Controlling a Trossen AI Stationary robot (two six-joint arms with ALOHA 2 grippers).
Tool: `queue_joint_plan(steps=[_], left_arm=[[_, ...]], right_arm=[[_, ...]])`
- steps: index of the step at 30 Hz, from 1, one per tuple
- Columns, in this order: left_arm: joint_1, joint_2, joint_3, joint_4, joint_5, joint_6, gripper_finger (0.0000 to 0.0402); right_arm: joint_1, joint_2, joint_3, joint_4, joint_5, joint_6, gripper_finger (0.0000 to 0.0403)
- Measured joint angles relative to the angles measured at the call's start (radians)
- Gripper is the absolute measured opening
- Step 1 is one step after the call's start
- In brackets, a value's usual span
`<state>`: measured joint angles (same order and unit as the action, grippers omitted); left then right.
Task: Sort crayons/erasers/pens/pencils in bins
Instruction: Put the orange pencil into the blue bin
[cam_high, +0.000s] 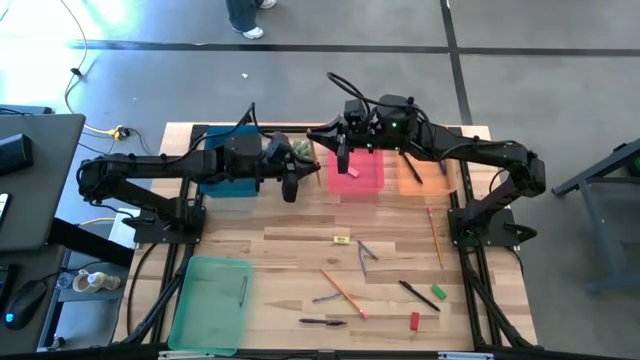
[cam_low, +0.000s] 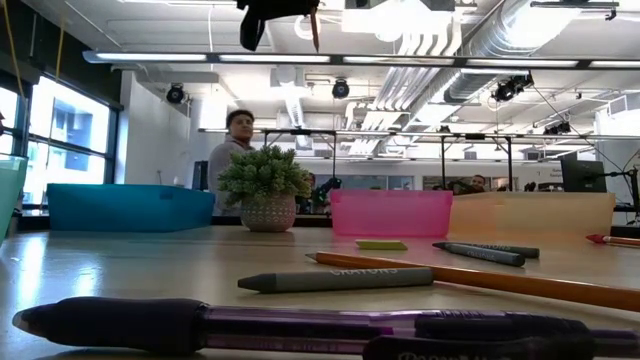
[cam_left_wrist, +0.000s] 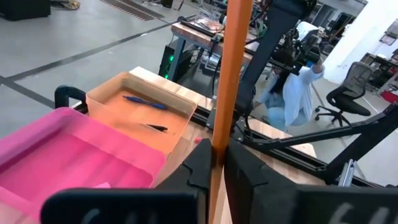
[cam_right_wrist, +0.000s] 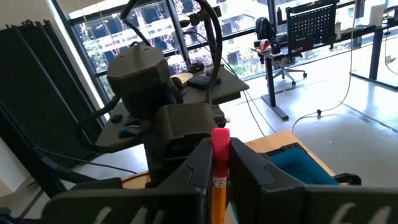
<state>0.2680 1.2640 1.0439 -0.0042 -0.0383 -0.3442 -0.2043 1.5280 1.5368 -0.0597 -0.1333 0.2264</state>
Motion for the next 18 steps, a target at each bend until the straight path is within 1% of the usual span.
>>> queue_joint_plan(steps=[15,18], left_arm=[[0.000,0.000,0.000,0.000,0.000,-0.002,0.0003],[0.000,0.000,0.000,-0.003,-0.001,-0.003,0.0003]], right_arm=[[0.000,0.000,0.000,-0.006,-0.001,-0.008,0.0021],[0.001,0.000,0.000,-0.011,0.010,-0.008,0.0029]])
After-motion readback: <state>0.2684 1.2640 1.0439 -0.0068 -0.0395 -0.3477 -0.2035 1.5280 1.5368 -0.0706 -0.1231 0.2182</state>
